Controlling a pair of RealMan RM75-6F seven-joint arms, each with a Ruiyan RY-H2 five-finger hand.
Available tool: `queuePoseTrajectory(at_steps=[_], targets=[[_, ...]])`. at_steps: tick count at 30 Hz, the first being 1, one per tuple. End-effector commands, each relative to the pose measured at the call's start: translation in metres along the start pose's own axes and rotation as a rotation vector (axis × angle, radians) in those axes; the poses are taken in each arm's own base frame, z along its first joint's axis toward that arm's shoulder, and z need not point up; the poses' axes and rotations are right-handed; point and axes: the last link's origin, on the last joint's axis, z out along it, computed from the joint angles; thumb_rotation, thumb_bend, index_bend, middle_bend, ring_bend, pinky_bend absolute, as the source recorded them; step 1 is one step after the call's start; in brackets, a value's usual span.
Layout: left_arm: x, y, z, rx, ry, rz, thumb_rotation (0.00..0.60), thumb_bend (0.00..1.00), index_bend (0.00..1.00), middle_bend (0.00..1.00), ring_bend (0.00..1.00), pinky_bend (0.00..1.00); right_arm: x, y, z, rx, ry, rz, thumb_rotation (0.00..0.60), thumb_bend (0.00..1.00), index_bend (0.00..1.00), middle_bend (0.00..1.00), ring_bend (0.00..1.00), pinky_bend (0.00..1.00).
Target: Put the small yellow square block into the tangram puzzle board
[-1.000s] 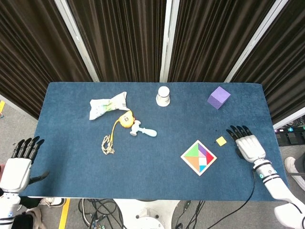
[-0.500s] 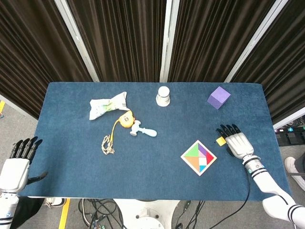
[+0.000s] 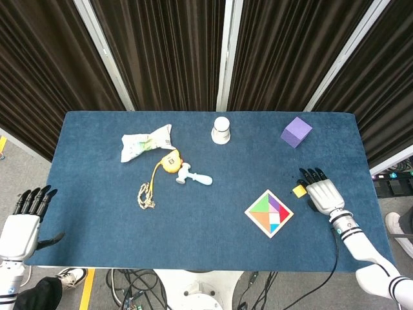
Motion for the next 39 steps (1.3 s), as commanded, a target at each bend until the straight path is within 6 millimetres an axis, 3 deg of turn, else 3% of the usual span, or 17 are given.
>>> queuePoseTrajectory(at_steps=[1,25,33,39], targets=[[0.0,0.0,0.0,0.0,-0.001,0.0,0.6,0.0,0.1,0.04,0.0,0.05,0.0,-0.001,0.001,0.002,0.002,0.001,0.6,0.28,0.26,0.0,0.0,0.0],[-0.002,-0.001,-0.001,-0.001,-0.01,0.0,0.6,0.0,0.1,0.04,0.0,0.05,0.003,0.0,0.001,0.002,0.024,0.006,0.6,0.27,0.55,0.0,0.0,0.0],[-0.002,-0.001,0.0,-0.001,-0.011,0.004,0.6,0.0,0.1,0.04,0.0,0.05,0.028,-0.001,-0.012,0.087,0.093,0.017,0.6,0.27,0.56,0.0,0.0,0.0],[-0.002,0.001,0.001,0.0,-0.01,0.012,0.6,0.0,0.1,0.04,0.0,0.05,0.044,-0.012,-0.025,0.239,0.091,-0.105,0.6,0.27,0.56,0.0,0.0,0.0]])
